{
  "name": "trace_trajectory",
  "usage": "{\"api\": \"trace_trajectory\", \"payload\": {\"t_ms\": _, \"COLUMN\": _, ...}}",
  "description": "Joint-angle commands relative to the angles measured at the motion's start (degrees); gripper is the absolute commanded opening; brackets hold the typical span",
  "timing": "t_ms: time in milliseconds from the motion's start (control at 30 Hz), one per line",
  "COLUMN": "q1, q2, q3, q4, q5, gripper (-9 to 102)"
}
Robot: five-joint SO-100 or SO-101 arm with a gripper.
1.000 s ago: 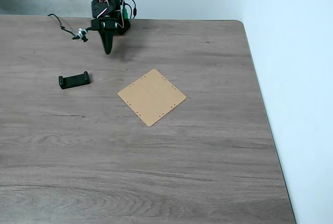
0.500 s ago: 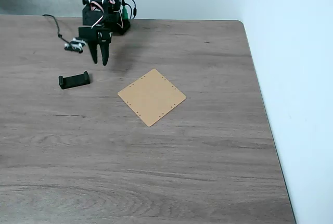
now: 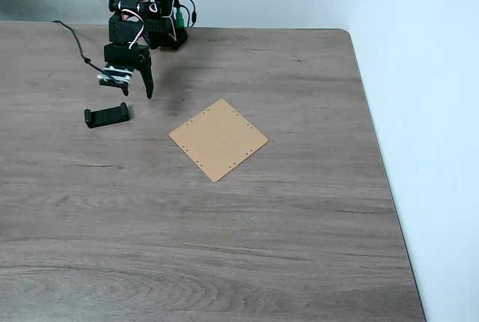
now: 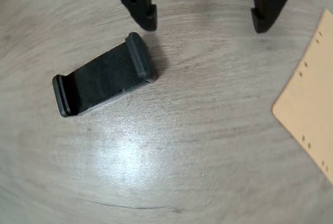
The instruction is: Grasp a black block and then place it on the board.
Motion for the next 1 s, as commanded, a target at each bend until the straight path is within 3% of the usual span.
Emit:
{"api": "trace_trajectory", "payload": {"t_ms": 0, "q1": 1.4, "q2": 0.0, "q3": -4.2, "q4": 2.0, "q5": -4.8, "gripper": 25}}
{"api": "trace_trajectory", "payload": {"t_ms": 467, "q1": 8.0, "q2": -8.3, "q3": -9.1, "q4": 6.2, "q5": -17.8, "gripper": 24}}
{"api": "trace_trajectory", "payload": {"t_ms": 967, "q1": 10.7, "q2": -17.8, "q3": -14.4, "q4": 8.2, "q5": -20.6, "gripper": 23}}
